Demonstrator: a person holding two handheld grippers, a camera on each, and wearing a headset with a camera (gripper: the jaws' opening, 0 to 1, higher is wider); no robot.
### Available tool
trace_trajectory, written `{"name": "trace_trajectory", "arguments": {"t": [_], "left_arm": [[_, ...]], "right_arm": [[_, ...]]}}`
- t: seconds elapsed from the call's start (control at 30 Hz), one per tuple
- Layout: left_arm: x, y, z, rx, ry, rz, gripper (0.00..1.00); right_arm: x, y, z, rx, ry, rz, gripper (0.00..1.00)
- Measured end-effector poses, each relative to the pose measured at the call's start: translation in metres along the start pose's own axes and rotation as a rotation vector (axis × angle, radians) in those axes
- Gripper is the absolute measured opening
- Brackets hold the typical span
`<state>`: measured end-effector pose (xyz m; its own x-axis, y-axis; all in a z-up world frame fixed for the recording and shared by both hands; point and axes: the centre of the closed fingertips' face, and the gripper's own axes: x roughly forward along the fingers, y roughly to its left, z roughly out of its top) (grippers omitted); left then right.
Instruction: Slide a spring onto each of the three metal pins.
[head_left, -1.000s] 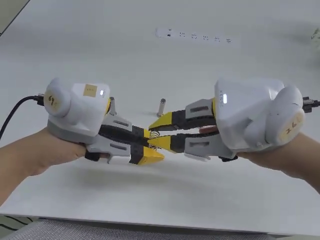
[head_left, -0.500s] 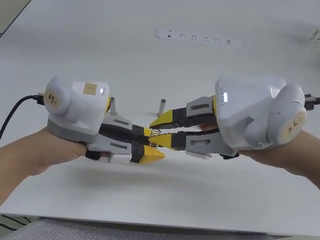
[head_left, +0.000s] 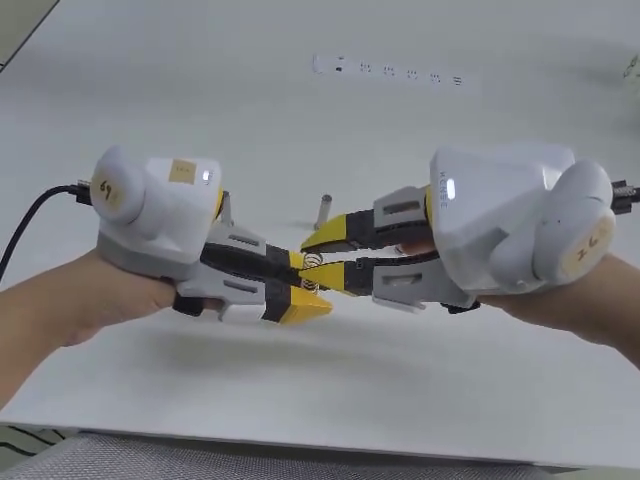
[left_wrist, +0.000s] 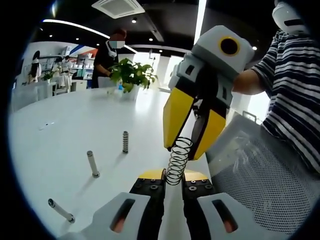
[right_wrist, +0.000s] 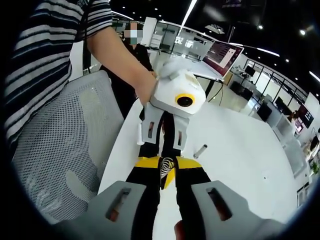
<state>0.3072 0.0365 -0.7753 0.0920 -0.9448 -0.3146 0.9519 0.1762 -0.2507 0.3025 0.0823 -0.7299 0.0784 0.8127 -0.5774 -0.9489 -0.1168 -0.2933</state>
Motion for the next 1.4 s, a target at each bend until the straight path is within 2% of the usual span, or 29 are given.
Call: {"name": "trace_trajectory", "arguments": {"t": [0.47,0.63,0.97,1.4], "left_arm": [[-0.001,0.004,0.000,-0.019,0.003,0.023,0.11],[-0.003,0.006,0.002,-0.032,-0.002,0.037,0.16],[-0.005,0.006,0.004,-0.023,-0.009,0.051,0.18],[-0.009,0.011,0.004,-0.045,-0.004,0.090,0.30]], "right_arm": [[0.001,-0.001,0.001,-0.023,0.008,-0.010,0.11],[0.001,-0.002,0.001,-0.038,0.016,-0.010,0.11],[0.002,-0.002,0.001,-0.046,0.026,-0.011,0.12],[0.003,-0.005,0.004,-0.050,0.027,-0.010,0.12]]}}
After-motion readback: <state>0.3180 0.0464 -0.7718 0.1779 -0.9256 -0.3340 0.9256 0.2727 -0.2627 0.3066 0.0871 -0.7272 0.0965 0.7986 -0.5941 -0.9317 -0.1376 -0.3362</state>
